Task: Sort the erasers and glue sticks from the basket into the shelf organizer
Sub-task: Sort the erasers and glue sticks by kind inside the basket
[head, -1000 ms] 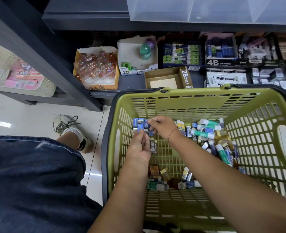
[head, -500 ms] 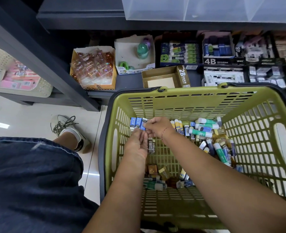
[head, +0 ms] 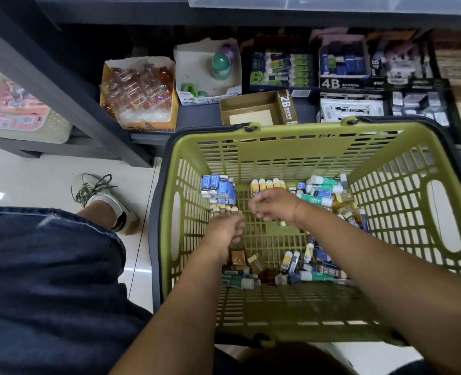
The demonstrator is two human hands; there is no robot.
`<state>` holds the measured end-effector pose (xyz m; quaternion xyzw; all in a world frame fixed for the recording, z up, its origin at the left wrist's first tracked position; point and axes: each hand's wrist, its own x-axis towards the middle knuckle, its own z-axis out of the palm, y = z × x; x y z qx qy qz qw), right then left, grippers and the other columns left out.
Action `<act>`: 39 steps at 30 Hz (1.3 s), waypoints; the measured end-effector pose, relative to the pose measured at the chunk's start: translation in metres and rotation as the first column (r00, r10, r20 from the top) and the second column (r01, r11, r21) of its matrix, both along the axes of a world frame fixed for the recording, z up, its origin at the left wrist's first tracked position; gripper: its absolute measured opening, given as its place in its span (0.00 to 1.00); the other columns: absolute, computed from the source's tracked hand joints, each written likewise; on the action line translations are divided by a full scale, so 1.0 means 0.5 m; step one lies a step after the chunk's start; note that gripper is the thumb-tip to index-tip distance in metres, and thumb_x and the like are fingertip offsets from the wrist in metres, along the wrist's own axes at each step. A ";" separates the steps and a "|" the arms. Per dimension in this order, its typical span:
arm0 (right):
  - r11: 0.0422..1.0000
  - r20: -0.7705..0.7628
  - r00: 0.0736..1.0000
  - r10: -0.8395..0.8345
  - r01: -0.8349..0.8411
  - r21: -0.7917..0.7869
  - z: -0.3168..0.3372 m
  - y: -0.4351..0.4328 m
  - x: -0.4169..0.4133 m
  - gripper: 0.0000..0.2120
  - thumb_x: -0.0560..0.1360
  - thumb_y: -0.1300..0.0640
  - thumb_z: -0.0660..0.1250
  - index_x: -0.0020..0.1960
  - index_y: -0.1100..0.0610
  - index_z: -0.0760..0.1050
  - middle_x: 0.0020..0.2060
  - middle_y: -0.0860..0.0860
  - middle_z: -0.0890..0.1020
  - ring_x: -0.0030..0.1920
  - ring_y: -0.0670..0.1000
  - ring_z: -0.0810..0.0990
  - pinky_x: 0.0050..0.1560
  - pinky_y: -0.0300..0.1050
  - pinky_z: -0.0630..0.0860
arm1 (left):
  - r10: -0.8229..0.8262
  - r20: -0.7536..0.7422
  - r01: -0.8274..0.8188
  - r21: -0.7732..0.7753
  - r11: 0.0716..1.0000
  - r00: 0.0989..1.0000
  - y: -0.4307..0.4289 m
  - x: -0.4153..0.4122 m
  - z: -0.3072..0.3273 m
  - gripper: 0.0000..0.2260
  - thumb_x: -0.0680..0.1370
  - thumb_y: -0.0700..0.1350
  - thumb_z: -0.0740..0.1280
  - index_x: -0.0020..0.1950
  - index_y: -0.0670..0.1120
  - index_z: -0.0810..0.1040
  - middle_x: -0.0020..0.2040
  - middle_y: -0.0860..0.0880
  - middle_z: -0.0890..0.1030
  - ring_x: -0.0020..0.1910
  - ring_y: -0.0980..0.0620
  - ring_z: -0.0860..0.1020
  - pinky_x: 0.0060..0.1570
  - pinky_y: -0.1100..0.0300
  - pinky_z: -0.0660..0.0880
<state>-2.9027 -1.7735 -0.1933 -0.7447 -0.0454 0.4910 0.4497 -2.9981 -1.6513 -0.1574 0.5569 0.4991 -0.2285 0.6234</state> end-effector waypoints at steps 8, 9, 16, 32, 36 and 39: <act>0.720 -0.198 0.746 0.636 -0.666 -0.195 -0.036 -0.113 -0.093 0.24 0.74 0.54 0.72 0.66 0.57 0.70 0.55 0.48 0.76 0.59 0.51 0.76 0.64 0.48 0.72 | -0.893 -0.075 0.894 0.099 0.437 0.444 -0.035 -0.051 -0.050 0.17 0.80 0.52 0.65 0.68 0.51 0.74 0.69 0.49 0.72 0.66 0.49 0.71 0.64 0.58 0.66; 0.723 -0.185 0.746 0.640 -0.666 -0.186 -0.037 -0.110 -0.104 0.24 0.73 0.54 0.72 0.66 0.58 0.69 0.56 0.50 0.76 0.59 0.52 0.76 0.64 0.49 0.72 | -0.895 -0.103 0.899 0.124 0.420 0.433 -0.030 -0.053 -0.057 0.16 0.79 0.51 0.66 0.65 0.51 0.75 0.68 0.49 0.74 0.63 0.49 0.73 0.65 0.56 0.68; 0.716 -0.073 0.737 0.672 -0.672 -0.189 -0.018 -0.079 -0.131 0.20 0.74 0.54 0.71 0.58 0.66 0.75 0.55 0.63 0.79 0.51 0.59 0.78 0.52 0.51 0.74 | -0.961 -0.236 0.989 0.068 0.131 0.144 0.002 -0.063 -0.044 0.24 0.77 0.57 0.68 0.67 0.45 0.73 0.65 0.45 0.74 0.61 0.46 0.75 0.51 0.60 0.73; 0.815 -0.067 0.815 0.576 -0.578 -0.026 0.008 -0.042 -0.120 0.12 0.75 0.60 0.69 0.59 0.56 0.77 0.55 0.50 0.80 0.58 0.51 0.78 0.63 0.45 0.73 | -0.966 -0.256 0.990 -0.144 0.001 -0.036 0.019 -0.072 -0.047 0.39 0.72 0.70 0.63 0.78 0.55 0.57 0.75 0.50 0.65 0.73 0.47 0.64 0.72 0.47 0.59; 0.727 -0.164 0.723 0.671 -0.685 -0.044 0.005 -0.042 -0.130 0.17 0.73 0.57 0.72 0.60 0.55 0.73 0.54 0.49 0.76 0.59 0.53 0.76 0.63 0.49 0.74 | -0.975 -0.221 0.984 -0.175 0.044 0.004 0.017 -0.072 -0.053 0.38 0.73 0.67 0.64 0.77 0.52 0.58 0.69 0.48 0.71 0.68 0.47 0.68 0.67 0.49 0.62; 0.713 -0.147 0.715 0.684 -0.697 -0.075 -0.002 -0.044 -0.147 0.21 0.70 0.57 0.75 0.59 0.55 0.70 0.51 0.48 0.74 0.58 0.55 0.77 0.60 0.51 0.76 | -0.979 -0.135 0.958 -0.223 0.180 0.153 0.013 -0.075 -0.054 0.36 0.74 0.60 0.69 0.77 0.49 0.60 0.71 0.49 0.68 0.65 0.48 0.69 0.67 0.52 0.66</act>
